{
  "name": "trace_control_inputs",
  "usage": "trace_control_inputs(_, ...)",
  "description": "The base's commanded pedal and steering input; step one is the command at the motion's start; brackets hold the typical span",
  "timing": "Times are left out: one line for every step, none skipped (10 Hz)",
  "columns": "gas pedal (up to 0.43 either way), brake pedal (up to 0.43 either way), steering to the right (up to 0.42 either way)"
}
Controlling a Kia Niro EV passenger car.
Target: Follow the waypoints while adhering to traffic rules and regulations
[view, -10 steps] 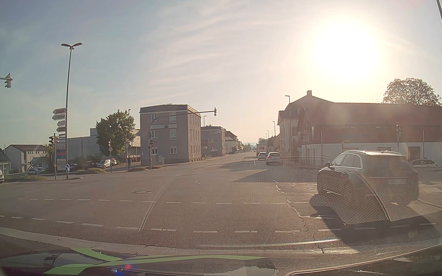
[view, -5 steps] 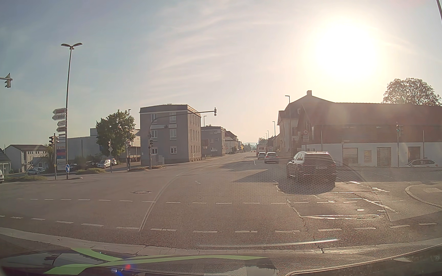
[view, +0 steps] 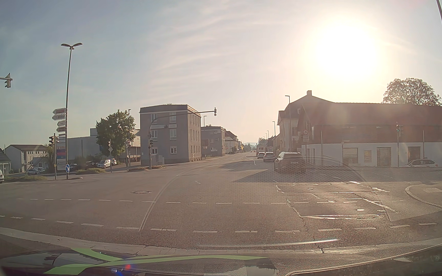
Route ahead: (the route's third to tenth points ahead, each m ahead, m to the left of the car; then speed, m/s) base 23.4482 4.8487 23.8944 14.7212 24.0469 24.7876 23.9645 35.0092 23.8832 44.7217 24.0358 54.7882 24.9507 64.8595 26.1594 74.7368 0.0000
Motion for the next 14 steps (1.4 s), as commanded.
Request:
trace_control_inputs(0.0,0.274,-0.005)
trace_control_inputs(0.0,0.274,-0.005)
trace_control_inputs(0.0,0.274,-0.005)
trace_control_inputs(0.0,0.274,-0.005)
trace_control_inputs(0.0,0.274,-0.005)
trace_control_inputs(0.0,0.268,-0.005)
trace_control_inputs(0.0,0.274,-0.005)
trace_control_inputs(0.0,0.274,-0.005)
trace_control_inputs(0.0,0.274,-0.005)
trace_control_inputs(0.0,0.274,-0.005)
trace_control_inputs(0.0,0.274,-0.005)
trace_control_inputs(0.0,0.274,-0.005)
trace_control_inputs(0.0,0.274,-0.005)
trace_control_inputs(0.0,0.274,-0.005)
